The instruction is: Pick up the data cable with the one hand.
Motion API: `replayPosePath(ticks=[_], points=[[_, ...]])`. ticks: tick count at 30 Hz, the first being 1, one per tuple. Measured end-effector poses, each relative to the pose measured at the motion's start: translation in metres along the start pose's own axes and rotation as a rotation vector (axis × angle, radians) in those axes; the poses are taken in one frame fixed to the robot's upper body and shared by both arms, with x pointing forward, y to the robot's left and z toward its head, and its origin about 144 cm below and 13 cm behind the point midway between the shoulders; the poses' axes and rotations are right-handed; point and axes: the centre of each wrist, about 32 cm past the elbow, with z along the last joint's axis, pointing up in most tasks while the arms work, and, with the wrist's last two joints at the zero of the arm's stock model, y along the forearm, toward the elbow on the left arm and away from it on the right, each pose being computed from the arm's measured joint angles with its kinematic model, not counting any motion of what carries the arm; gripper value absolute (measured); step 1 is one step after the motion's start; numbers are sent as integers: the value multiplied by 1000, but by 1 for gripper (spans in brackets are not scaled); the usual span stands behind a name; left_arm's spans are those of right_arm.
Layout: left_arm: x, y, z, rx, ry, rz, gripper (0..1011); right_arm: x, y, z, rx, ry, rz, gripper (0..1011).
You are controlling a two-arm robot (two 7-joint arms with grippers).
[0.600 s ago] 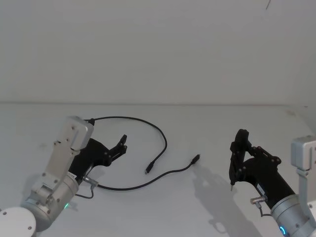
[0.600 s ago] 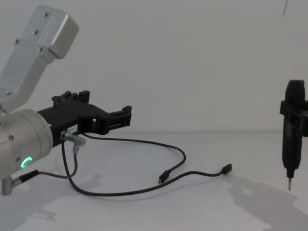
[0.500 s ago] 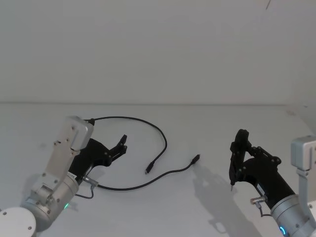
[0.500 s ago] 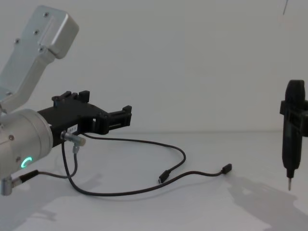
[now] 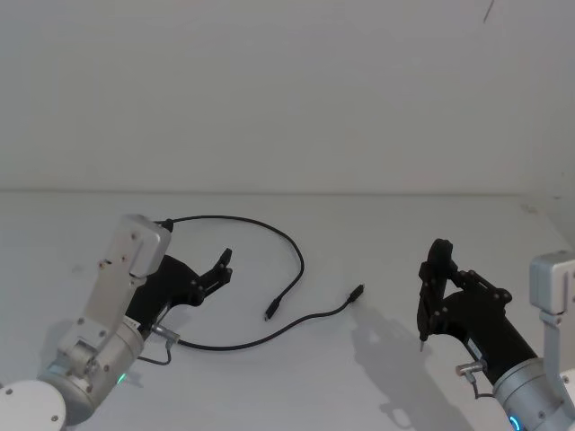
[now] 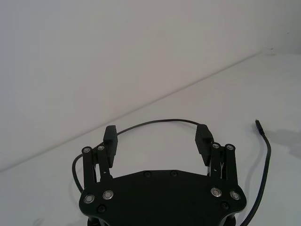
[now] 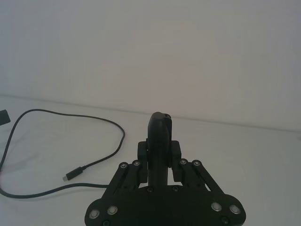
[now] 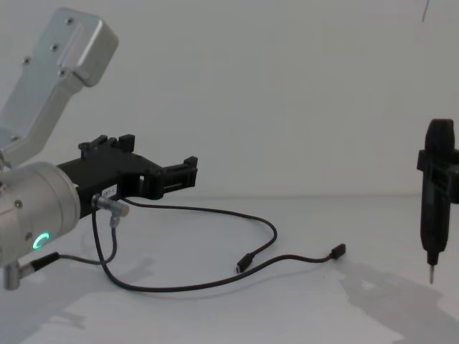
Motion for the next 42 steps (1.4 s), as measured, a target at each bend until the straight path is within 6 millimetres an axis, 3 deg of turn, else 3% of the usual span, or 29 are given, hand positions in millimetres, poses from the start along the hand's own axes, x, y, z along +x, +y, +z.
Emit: replayPosePath(ticks=[25,42], points=[[5,-38,-1,-15,95,-259,1001,0,0,0,0,0,0,279],[16,-62,6,122,27,-545,1001,0,0,0,0,0,0,279]])
